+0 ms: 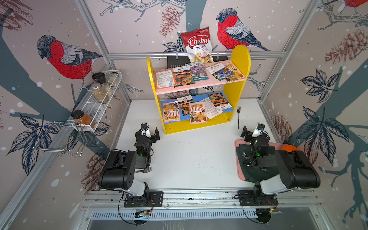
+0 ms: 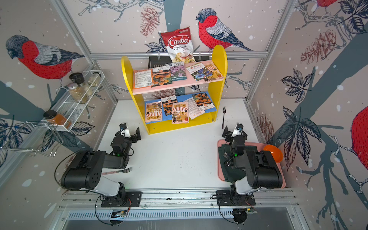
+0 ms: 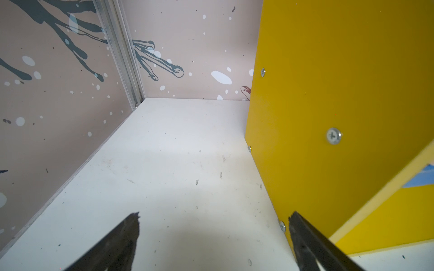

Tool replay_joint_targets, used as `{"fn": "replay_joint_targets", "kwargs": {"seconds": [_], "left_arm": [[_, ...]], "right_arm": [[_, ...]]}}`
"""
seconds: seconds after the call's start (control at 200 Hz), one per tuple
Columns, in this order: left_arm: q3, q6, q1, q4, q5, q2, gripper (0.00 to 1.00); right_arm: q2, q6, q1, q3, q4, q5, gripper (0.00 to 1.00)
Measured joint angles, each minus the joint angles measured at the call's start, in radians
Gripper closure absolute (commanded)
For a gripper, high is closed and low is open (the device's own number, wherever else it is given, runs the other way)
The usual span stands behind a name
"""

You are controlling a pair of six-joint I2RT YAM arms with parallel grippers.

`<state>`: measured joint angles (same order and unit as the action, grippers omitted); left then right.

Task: Take the seed bag off the shelf
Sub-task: Pick up the seed packet from the shelf.

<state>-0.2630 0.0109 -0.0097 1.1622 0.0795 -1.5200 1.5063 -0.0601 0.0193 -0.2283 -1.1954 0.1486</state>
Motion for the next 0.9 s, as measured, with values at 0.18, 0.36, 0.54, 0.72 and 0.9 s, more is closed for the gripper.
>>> {"fn": "replay_joint_targets", "kwargs": {"seconds": [0.18, 0.36, 0.54, 0.72, 0.9], "left_arm": [[0.000, 0.000, 0.000, 0.000, 0.000, 0.000, 0.01], [0.000, 0.000, 0.000, 0.000, 0.000, 0.000, 0.02], [-0.028, 0.000, -0.011, -0.092, 0.011, 0.085, 0.02], [-0.064, 0.010, -0.066, -0.251, 0.069, 0.275, 0.02], [-0.124, 0.030, -0.149, -0.430, 0.142, 0.454, 0.02]], "right_arm": [[0.000, 0.000, -0.003, -0.001, 0.000, 0.000, 0.00], [0.000, 0.000, -0.002, -0.001, 0.000, 0.000, 0.00], [-0.052, 0.002, 0.024, 0.000, 0.021, 0.023, 0.00], [-0.201, 0.008, 0.074, -0.058, 0.163, 0.080, 0.00], [-0.370, 0.001, 0.125, -0.132, 0.357, 0.113, 0.00]]}}
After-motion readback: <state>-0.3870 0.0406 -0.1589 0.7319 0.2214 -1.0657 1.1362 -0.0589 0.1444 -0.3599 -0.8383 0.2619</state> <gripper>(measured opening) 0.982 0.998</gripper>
